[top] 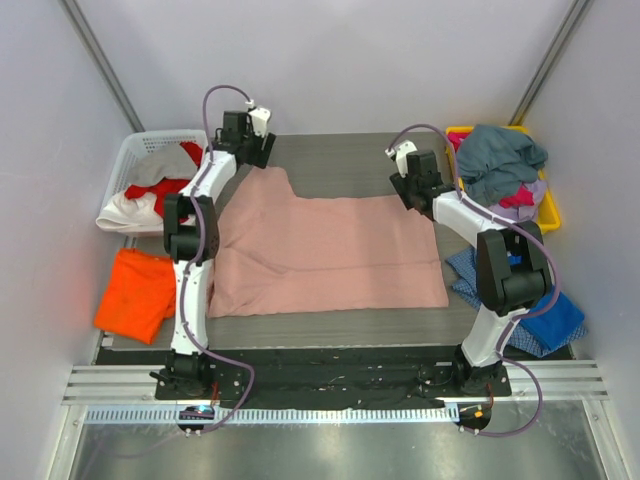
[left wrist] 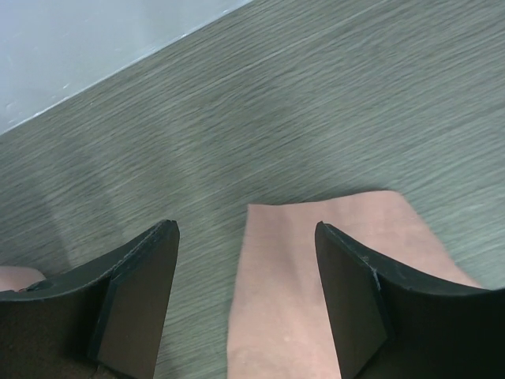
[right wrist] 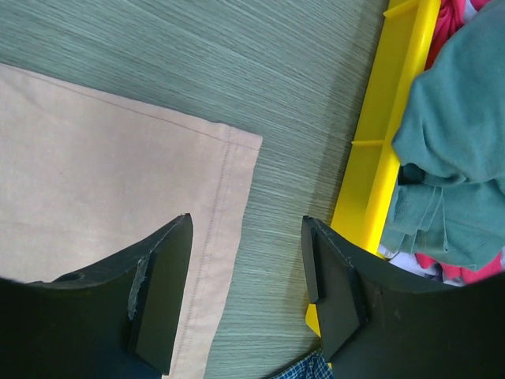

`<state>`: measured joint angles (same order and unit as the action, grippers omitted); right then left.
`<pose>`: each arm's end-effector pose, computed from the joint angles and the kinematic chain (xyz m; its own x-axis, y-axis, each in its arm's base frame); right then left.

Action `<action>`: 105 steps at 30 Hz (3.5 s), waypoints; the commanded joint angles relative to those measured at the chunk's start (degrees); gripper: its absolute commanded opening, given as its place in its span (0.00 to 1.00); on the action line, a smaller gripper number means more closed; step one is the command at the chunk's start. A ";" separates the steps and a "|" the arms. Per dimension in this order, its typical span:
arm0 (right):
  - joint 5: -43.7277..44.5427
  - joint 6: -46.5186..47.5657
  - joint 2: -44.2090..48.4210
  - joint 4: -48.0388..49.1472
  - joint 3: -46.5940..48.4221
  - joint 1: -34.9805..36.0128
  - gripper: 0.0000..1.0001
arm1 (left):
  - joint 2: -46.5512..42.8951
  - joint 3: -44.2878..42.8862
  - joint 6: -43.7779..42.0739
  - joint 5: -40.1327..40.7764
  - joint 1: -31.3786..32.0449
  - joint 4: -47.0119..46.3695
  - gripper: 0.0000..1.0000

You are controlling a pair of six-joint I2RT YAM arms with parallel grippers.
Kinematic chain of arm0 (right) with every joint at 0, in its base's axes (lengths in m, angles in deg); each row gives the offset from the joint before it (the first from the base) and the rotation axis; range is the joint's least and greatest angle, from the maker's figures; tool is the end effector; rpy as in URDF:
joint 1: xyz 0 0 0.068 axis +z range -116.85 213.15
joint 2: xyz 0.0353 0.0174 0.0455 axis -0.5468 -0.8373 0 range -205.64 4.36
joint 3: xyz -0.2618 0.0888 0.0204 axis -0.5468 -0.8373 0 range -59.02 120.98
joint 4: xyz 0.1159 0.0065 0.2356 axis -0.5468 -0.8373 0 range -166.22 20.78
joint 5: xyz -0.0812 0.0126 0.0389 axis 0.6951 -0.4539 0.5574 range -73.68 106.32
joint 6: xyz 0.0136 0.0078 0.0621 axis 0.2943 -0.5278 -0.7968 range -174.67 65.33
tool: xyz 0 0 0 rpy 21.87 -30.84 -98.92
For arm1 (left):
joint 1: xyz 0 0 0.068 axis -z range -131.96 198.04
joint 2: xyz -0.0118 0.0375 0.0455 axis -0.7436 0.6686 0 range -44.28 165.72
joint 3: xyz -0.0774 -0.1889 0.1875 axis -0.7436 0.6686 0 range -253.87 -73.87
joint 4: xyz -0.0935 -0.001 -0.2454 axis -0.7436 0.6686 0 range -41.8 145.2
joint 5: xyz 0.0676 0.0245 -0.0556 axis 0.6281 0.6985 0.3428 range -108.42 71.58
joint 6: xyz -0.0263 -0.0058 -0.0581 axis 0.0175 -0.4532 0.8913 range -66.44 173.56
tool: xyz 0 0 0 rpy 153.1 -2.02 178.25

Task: Fold and stack the t-shirts
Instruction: Grap the side of the flattened tshirt furthest away from the robot with both arms

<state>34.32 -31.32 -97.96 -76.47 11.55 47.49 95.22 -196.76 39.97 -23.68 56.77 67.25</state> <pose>0.4034 0.0874 0.2210 -0.5587 -0.5319 -0.6364 -0.2444 0.8388 -0.4865 0.5702 -0.0921 0.2031 -0.5074 0.3146 -0.8022 0.3538 0.9249 0.1390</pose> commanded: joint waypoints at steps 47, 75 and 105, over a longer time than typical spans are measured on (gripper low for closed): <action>-2.27 -0.77 2.30 2.15 -6.49 -0.55 0.62 | 9.03 -9.56 1.81 -8.80 -3.46 6.08 0.56; -3.66 -5.23 -3.58 1.98 2.44 -4.93 0.59 | 6.22 -6.23 -2.94 -7.58 -2.05 8.11 0.00; -21.60 -12.46 -20.98 -7.34 20.22 -12.15 0.52 | 2.62 0.02 -7.60 -5.47 -0.73 7.58 0.00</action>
<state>13.75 -43.27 -117.85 -84.42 29.01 35.76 100.46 -198.09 33.55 -29.86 55.68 72.91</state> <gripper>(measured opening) 0.545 0.053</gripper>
